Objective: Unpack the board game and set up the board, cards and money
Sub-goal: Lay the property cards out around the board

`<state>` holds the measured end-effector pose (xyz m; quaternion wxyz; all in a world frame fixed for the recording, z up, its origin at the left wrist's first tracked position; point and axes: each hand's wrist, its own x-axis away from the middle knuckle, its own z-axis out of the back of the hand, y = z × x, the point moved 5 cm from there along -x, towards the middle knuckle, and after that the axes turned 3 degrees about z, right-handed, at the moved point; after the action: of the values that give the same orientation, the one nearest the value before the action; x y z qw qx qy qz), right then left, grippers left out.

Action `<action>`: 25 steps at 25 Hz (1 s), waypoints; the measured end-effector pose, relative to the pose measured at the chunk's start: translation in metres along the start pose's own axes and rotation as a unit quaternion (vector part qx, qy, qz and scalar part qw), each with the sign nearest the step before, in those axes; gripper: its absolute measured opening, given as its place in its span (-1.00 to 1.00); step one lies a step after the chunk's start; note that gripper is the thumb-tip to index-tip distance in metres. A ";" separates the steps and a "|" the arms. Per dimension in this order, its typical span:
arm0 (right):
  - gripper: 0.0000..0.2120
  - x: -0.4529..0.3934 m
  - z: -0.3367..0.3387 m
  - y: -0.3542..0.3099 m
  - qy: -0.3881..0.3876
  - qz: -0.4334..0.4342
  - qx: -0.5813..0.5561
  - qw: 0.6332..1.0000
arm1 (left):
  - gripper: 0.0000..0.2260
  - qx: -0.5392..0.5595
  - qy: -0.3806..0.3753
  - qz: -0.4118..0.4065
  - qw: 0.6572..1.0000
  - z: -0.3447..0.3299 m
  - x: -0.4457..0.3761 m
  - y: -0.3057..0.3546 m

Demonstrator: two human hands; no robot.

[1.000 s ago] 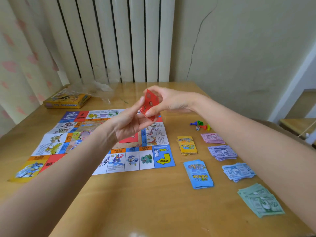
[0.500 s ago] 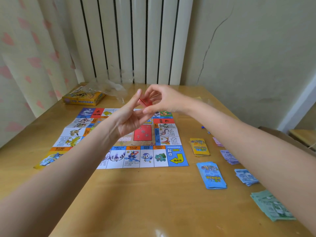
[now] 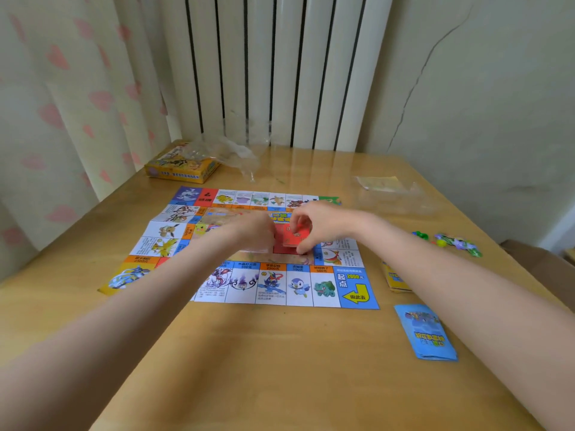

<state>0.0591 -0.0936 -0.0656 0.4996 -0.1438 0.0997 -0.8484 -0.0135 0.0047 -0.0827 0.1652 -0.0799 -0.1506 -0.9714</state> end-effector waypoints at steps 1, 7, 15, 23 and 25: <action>-0.69 -0.003 -0.002 -0.001 -0.002 0.003 0.004 1.000 | -0.73 -0.043 -0.024 0.007 0.999 -0.005 0.000 0.000; -0.61 -0.009 -0.008 -0.002 -0.012 0.022 0.023 0.999 | -0.71 -0.109 -0.012 -0.020 0.994 -0.003 -0.006 0.000; -0.79 -0.011 -0.003 0.003 0.004 0.019 -0.025 0.999 | -0.73 -0.064 0.081 -0.038 0.994 0.011 -0.005 0.005; -0.84 0.050 0.044 0.045 0.006 -0.046 0.012 0.999 | -0.73 0.016 0.086 -0.133 0.987 0.014 0.004 0.056; -0.70 0.073 0.036 0.064 -0.065 -0.103 0.071 0.990 | -0.71 0.042 0.073 -0.155 0.984 0.007 0.004 0.076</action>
<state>0.0900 -0.1889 -0.0416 0.4242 -0.1724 -0.0086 -0.8890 0.0100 -0.0630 -0.0552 0.0266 0.0222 -0.1897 -0.9812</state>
